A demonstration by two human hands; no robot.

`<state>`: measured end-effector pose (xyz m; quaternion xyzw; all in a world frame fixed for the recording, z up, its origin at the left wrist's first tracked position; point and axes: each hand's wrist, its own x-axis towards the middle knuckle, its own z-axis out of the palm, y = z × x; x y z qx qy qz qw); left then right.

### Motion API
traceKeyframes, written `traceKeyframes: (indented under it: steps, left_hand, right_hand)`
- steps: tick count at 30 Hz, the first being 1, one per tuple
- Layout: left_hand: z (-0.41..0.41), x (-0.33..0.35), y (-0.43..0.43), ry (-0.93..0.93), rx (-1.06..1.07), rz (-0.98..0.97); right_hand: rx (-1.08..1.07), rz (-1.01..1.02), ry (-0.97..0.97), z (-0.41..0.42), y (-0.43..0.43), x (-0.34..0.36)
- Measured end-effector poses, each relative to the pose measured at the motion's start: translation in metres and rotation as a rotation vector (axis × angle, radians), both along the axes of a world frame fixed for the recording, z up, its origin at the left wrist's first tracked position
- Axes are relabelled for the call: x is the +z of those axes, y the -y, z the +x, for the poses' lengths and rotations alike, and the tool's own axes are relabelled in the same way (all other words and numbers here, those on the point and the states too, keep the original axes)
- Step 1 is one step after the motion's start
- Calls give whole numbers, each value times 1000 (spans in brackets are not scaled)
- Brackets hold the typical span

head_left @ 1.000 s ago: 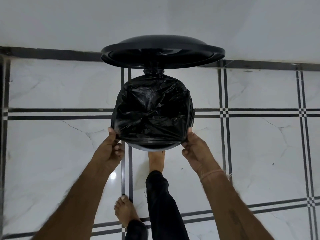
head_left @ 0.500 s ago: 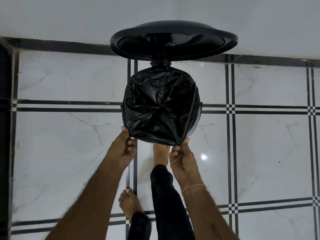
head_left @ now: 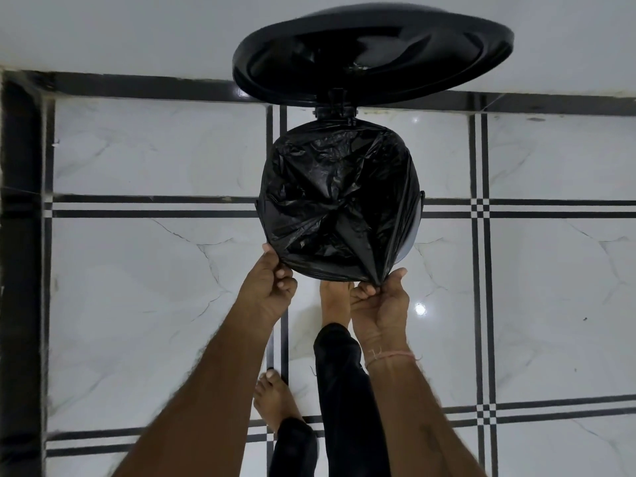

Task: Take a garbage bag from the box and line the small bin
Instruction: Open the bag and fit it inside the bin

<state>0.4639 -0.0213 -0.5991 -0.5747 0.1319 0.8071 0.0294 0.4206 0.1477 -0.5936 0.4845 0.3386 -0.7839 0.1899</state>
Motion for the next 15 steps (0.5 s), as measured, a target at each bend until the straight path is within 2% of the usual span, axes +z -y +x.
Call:
traceKeyframes:
  steps: [6,11,15]
  left_hand:
    - [3,-5,4,-20,-54,-17]
    - [1,-11,2,-52,-75,19]
    - [-3,-18,0,-13,-28,-28]
  right_hand:
    - [-101,-114,56,-9,10,12]
    - [-111,-102,81,-15,7,9]
    - [-60,-75,30,-23,2,14]
